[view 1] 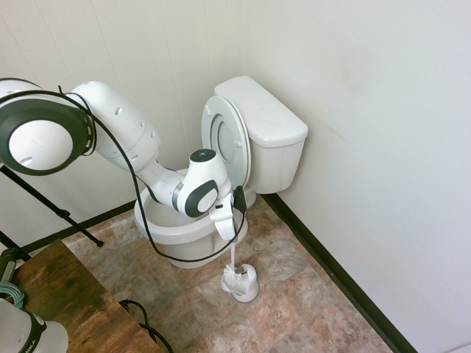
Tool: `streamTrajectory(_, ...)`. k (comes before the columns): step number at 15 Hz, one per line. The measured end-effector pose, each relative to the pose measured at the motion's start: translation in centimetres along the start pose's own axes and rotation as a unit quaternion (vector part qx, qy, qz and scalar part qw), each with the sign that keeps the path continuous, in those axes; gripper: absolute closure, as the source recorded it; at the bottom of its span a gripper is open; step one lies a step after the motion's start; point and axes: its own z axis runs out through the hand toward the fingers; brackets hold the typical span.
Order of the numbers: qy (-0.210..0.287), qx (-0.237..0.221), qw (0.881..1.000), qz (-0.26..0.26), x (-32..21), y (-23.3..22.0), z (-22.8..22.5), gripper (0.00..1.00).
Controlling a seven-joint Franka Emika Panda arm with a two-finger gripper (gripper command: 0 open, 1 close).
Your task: Clean the toilet
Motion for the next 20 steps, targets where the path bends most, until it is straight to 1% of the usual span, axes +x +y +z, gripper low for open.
streamTrajectory(4,-0.002,-0.009,1.000,0.006,0.3,-1.3,3.1,1.00)
streamTrajectory(9,0.000,-0.035,0.999,0.001,0.2,-2.5,7.2,1.00)
streamTrajectory(15,-0.001,-0.060,0.998,-0.013,-0.6,-4.5,9.7,1.00)
streamTrajectory(20,0.002,-0.095,0.995,-0.026,-1.0,-5.7,12.0,1.00)
